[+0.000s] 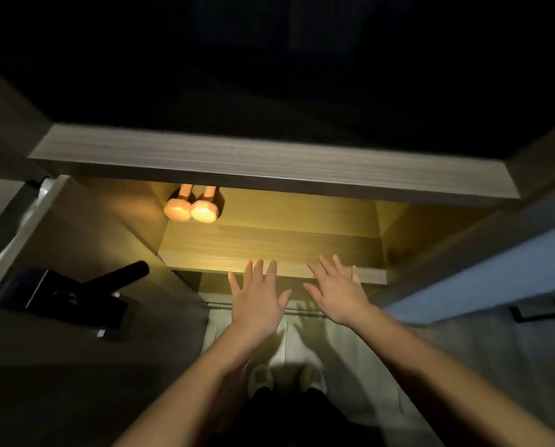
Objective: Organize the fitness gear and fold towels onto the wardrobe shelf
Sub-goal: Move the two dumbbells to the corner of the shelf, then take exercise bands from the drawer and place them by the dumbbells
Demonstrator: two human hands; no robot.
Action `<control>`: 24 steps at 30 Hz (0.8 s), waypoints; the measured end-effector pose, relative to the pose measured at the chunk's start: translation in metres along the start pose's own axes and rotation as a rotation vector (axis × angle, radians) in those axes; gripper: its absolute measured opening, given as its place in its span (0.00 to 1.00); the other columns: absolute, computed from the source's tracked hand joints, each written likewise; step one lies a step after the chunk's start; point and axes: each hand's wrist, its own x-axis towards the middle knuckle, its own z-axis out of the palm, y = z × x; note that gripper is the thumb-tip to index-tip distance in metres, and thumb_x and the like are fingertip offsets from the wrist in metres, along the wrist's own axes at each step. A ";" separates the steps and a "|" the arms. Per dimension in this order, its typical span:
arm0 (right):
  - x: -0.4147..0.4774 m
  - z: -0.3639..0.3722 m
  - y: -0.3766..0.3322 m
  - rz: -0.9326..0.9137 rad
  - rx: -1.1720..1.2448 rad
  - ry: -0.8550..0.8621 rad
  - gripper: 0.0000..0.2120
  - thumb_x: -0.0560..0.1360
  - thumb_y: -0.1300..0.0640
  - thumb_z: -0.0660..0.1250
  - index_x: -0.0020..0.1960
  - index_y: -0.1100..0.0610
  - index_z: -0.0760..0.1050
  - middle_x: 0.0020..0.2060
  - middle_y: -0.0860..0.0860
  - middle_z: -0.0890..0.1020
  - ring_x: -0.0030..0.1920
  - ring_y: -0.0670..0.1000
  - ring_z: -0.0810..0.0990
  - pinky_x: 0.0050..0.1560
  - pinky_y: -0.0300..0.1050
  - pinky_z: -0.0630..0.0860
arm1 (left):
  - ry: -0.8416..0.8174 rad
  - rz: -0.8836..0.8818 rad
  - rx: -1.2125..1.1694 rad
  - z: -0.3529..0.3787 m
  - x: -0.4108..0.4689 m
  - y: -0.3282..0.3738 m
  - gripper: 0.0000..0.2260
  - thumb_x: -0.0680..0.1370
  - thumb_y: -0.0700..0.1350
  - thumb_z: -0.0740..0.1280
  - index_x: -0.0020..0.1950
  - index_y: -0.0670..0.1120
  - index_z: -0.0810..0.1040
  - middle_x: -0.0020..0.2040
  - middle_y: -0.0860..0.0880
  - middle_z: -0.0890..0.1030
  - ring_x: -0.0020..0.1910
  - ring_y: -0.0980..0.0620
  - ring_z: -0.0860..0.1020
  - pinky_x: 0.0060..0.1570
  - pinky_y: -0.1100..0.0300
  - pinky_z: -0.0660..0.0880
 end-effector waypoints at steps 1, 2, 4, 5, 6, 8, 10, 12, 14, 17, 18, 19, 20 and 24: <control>-0.008 0.002 0.001 0.023 0.020 0.002 0.29 0.82 0.39 0.46 0.79 0.47 0.47 0.79 0.51 0.48 0.78 0.57 0.42 0.75 0.64 0.44 | -0.017 0.023 0.005 -0.001 -0.003 0.003 0.30 0.81 0.61 0.50 0.80 0.50 0.48 0.80 0.46 0.51 0.79 0.45 0.45 0.74 0.38 0.44; -0.015 0.004 0.004 0.048 0.041 0.006 0.29 0.82 0.39 0.46 0.79 0.47 0.47 0.79 0.51 0.48 0.78 0.57 0.43 0.75 0.64 0.44 | -0.031 0.048 0.016 -0.001 -0.005 0.006 0.30 0.81 0.62 0.50 0.80 0.50 0.48 0.80 0.46 0.51 0.79 0.46 0.45 0.75 0.38 0.44; -0.029 0.006 0.012 0.104 0.089 0.018 0.29 0.82 0.39 0.47 0.79 0.47 0.47 0.79 0.51 0.48 0.78 0.57 0.44 0.75 0.64 0.43 | -0.062 0.104 0.039 -0.003 -0.007 0.016 0.31 0.81 0.62 0.49 0.80 0.50 0.48 0.80 0.47 0.51 0.79 0.46 0.45 0.75 0.39 0.44; -0.035 0.007 0.016 0.121 0.108 0.027 0.29 0.82 0.39 0.47 0.79 0.47 0.47 0.79 0.51 0.49 0.78 0.57 0.44 0.74 0.64 0.42 | -0.077 0.129 0.052 -0.004 -0.007 0.021 0.31 0.81 0.62 0.49 0.80 0.50 0.48 0.80 0.47 0.52 0.79 0.46 0.46 0.74 0.39 0.44; -0.045 0.010 0.024 0.150 0.133 0.039 0.29 0.82 0.39 0.47 0.79 0.47 0.48 0.79 0.51 0.49 0.78 0.57 0.45 0.74 0.64 0.42 | -0.097 0.169 0.070 -0.004 -0.008 0.030 0.30 0.81 0.62 0.49 0.80 0.51 0.48 0.80 0.47 0.52 0.79 0.47 0.46 0.74 0.39 0.44; -0.062 0.015 0.044 0.200 0.167 0.063 0.29 0.82 0.39 0.48 0.79 0.47 0.48 0.79 0.51 0.50 0.78 0.56 0.45 0.74 0.64 0.42 | -0.138 0.241 0.084 -0.002 -0.009 0.051 0.30 0.81 0.62 0.50 0.80 0.50 0.49 0.80 0.47 0.52 0.79 0.47 0.46 0.74 0.40 0.45; -0.078 0.021 0.071 0.264 0.202 0.068 0.29 0.81 0.38 0.48 0.79 0.46 0.49 0.79 0.50 0.50 0.78 0.56 0.45 0.74 0.64 0.42 | -0.187 0.323 0.102 0.000 -0.008 0.078 0.29 0.82 0.61 0.50 0.79 0.50 0.50 0.79 0.47 0.53 0.79 0.47 0.47 0.75 0.41 0.46; -0.090 0.028 0.098 0.317 0.226 0.067 0.30 0.81 0.37 0.47 0.79 0.46 0.49 0.79 0.50 0.50 0.78 0.56 0.45 0.74 0.64 0.43 | -0.225 0.402 0.117 0.002 -0.004 0.103 0.29 0.82 0.61 0.51 0.79 0.50 0.52 0.79 0.47 0.56 0.78 0.47 0.50 0.75 0.42 0.48; -0.106 0.034 0.132 0.385 0.254 0.083 0.29 0.80 0.37 0.48 0.79 0.46 0.50 0.79 0.51 0.52 0.78 0.56 0.47 0.74 0.64 0.43 | -0.245 0.500 0.149 0.009 0.001 0.139 0.28 0.82 0.60 0.52 0.79 0.49 0.54 0.77 0.47 0.60 0.77 0.47 0.54 0.74 0.45 0.54; -0.135 0.039 0.189 0.477 0.290 0.096 0.29 0.80 0.38 0.49 0.79 0.46 0.51 0.79 0.51 0.53 0.78 0.56 0.48 0.74 0.63 0.43 | -0.263 0.616 0.174 0.025 0.005 0.203 0.28 0.82 0.60 0.53 0.78 0.49 0.56 0.75 0.47 0.63 0.75 0.47 0.59 0.72 0.49 0.59; -0.146 0.039 0.209 0.507 0.308 0.106 0.29 0.80 0.39 0.50 0.79 0.47 0.51 0.79 0.51 0.53 0.78 0.55 0.48 0.74 0.62 0.43 | -0.267 0.646 0.172 0.030 0.006 0.227 0.28 0.81 0.60 0.54 0.78 0.49 0.56 0.75 0.47 0.63 0.74 0.47 0.60 0.71 0.50 0.60; -0.156 0.039 0.229 0.537 0.323 0.122 0.29 0.81 0.39 0.50 0.79 0.47 0.51 0.79 0.51 0.53 0.78 0.55 0.48 0.74 0.62 0.43 | -0.270 0.674 0.169 0.036 0.006 0.251 0.27 0.81 0.60 0.54 0.78 0.49 0.57 0.74 0.47 0.64 0.74 0.47 0.61 0.71 0.50 0.61; -0.168 0.037 0.248 0.566 0.329 0.146 0.29 0.81 0.40 0.51 0.79 0.47 0.52 0.79 0.51 0.53 0.78 0.55 0.48 0.74 0.62 0.43 | -0.274 0.701 0.166 0.041 0.006 0.275 0.27 0.81 0.60 0.54 0.77 0.49 0.58 0.74 0.47 0.64 0.73 0.46 0.62 0.70 0.51 0.62; -0.213 0.034 0.322 0.618 0.250 0.208 0.29 0.81 0.40 0.51 0.78 0.49 0.53 0.78 0.53 0.55 0.78 0.57 0.50 0.74 0.66 0.50 | -0.287 0.810 0.159 0.058 0.004 0.362 0.27 0.81 0.60 0.54 0.77 0.49 0.58 0.73 0.46 0.66 0.71 0.45 0.64 0.67 0.51 0.63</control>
